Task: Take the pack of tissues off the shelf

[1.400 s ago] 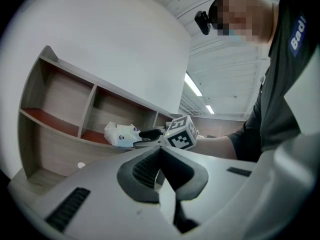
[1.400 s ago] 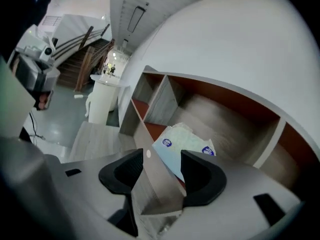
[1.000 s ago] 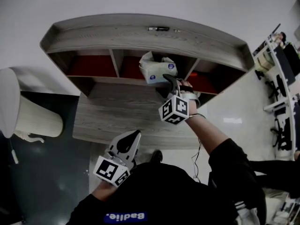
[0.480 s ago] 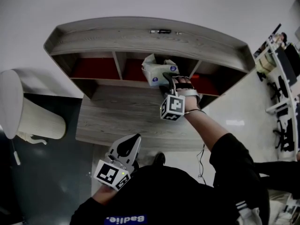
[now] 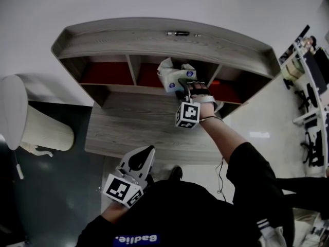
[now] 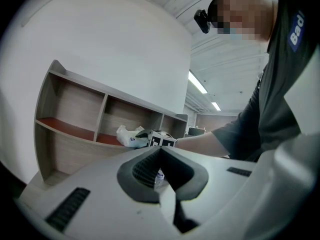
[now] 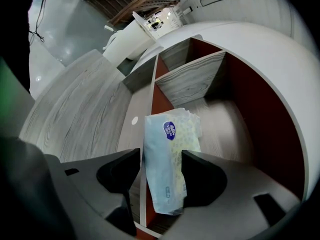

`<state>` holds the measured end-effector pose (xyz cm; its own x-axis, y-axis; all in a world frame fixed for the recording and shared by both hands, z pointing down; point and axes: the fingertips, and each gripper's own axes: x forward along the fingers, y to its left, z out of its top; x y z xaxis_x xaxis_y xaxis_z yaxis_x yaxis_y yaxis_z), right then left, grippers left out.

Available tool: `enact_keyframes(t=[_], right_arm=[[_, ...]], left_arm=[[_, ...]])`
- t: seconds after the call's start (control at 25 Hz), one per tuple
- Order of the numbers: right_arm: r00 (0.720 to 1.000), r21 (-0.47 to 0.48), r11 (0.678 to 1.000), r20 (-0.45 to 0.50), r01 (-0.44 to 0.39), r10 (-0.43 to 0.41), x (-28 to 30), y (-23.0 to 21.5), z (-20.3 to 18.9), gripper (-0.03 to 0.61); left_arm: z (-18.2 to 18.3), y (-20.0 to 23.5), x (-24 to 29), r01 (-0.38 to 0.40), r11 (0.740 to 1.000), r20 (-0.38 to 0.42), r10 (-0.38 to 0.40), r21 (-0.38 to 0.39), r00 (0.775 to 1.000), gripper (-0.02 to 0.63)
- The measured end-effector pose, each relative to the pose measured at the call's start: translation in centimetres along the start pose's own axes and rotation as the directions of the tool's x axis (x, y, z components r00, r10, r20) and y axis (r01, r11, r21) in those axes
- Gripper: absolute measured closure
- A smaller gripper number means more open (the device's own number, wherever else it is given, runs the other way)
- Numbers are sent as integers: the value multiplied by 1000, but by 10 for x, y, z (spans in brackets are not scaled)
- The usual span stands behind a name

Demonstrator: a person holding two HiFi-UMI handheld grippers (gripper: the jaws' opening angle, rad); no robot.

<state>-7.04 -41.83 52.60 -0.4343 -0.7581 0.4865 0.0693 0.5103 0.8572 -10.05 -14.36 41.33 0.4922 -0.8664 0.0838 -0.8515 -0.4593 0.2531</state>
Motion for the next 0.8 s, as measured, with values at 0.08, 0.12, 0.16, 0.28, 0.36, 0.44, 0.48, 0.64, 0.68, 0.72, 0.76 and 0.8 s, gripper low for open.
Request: enact_keyframes(t=[0.08, 0.12, 0.16, 0.28, 0.36, 0.44, 0.48, 0.64, 0.68, 0.72, 0.76, 0.8], right_arm=[[1000, -5, 1000, 4, 12, -12, 1, 2, 0, 310], [1000, -8, 1000, 7, 18, -17, 1, 4, 1, 330], [1000, -12, 1000, 9, 23, -23, 1, 5, 1, 347], [999, -29, 999, 18, 43, -43, -2, 8, 2, 402], [998, -27, 998, 28, 61, -60, -5, 9, 3, 444], [997, -21, 997, 33, 76, -75, -9, 8, 4, 473], [996, -18, 997, 35, 79, -78, -10, 8, 4, 480], [994, -18, 995, 45, 103, -102, -17, 3, 8, 502], [993, -17, 994, 47, 107, -106, -19, 3, 8, 503], [993, -15, 994, 49, 110, -109, -20, 3, 9, 506], [992, -13, 993, 52, 114, -113, -22, 2, 10, 508], [992, -13, 993, 55, 118, -117, -24, 1, 10, 509]], left_arm=[[-1, 0, -2, -3, 1000, -1, 3, 1, 1000, 615], [-1, -1, -4, -4, 1000, -1, 4, 1, 1000, 615], [-1, -1, -5, -4, 1000, -2, 4, 2, 1000, 615], [-1, -3, -8, -4, 1000, -3, 4, 2, 1000, 616], [-2, -4, -9, -2, 1000, -4, 2, 0, 1000, 615], [-2, -5, -11, 1, 1000, -4, -1, -1, 1000, 615], [-2, -5, -11, 3, 1000, -3, -3, -1, 1000, 615], [0, -7, -11, 14, 1000, 6, -14, 4, 1000, 615], [1, -8, -11, 17, 1000, 7, -17, 4, 1000, 615], [1, -8, -11, 20, 1000, 8, -20, 4, 1000, 615], [2, -8, -11, 23, 1000, 9, -23, 5, 1000, 615], [2, -9, -11, 26, 1000, 9, -26, 5, 1000, 615]])
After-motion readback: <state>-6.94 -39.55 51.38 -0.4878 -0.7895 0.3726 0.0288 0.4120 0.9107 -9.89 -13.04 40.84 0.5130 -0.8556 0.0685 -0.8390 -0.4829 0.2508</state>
